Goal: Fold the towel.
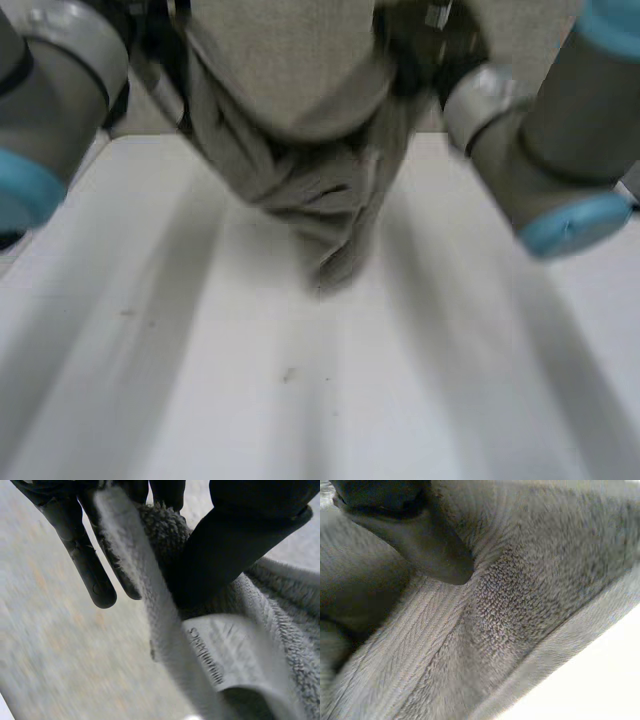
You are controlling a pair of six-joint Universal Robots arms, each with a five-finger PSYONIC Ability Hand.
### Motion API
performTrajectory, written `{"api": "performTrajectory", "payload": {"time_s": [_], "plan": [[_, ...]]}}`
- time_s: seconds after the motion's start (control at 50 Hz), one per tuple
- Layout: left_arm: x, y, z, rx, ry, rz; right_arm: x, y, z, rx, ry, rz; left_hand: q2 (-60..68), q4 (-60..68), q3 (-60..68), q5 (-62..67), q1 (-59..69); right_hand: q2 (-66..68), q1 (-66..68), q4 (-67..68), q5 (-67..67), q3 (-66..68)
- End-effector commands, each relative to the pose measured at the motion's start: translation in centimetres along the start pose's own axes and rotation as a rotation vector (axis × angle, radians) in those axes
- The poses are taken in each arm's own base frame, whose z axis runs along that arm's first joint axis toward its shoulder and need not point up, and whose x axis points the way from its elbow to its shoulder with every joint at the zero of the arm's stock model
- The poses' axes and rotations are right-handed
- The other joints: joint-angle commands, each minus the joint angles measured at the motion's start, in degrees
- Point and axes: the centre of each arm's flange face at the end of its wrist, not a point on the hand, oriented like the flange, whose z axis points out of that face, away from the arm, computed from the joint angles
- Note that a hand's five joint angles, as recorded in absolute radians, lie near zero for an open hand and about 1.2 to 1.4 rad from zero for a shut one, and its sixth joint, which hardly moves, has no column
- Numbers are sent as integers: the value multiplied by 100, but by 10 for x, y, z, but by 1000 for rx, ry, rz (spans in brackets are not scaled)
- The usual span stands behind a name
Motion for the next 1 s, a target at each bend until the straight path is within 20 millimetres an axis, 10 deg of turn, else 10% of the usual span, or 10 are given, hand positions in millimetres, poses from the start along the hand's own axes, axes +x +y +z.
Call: {"api": "performTrajectory", "payload": {"time_s": [0.02,0.14,0.2,0.34,0.5,0.58,0.66,0.92,1.0], "plan": [[-9,-61,28,276,-60,27,16,-71,19,283,123,-262,1026,1018,1025,1148,1180,435,356,4646,328,4067],[-6,-45,32,234,-53,24,9,-37,14,144,86,-295,1026,1018,1025,1148,1180,435,356,4646,328,4067],[3,-2,31,93,-18,37,6,-21,10,78,57,-292,1026,1018,1025,1148,1180,435,356,4646,328,4067],[13,122,3,-243,32,78,-8,83,-15,-295,-54,-261,1026,1018,1025,1148,1180,435,356,4646,328,4067],[23,192,-44,-462,82,100,-13,173,-55,-647,-134,-231,1026,1018,1025,1148,1180,435,356,4646,328,4067],[23,195,-56,-496,89,101,-8,181,-66,-708,-133,-206,1026,1018,1025,1148,1180,71,-8,4282,-36,3703],[22,189,-70,-501,104,98,6,179,-80,-736,-79,-147,1026,1018,1025,1148,1180,-4350,-4429,-139,-4457,-718],[23,191,-89,-507,133,89,16,188,-106,-694,6,-74,1026,1018,1025,1148,1180,-4218,-4297,-8,-4325,-586],[24,196,-91,-506,133,89,16,196,-114,-703,7,-72,1026,1018,1025,1148,1180,-1610,-1689,2601,-1717,2022]]}}
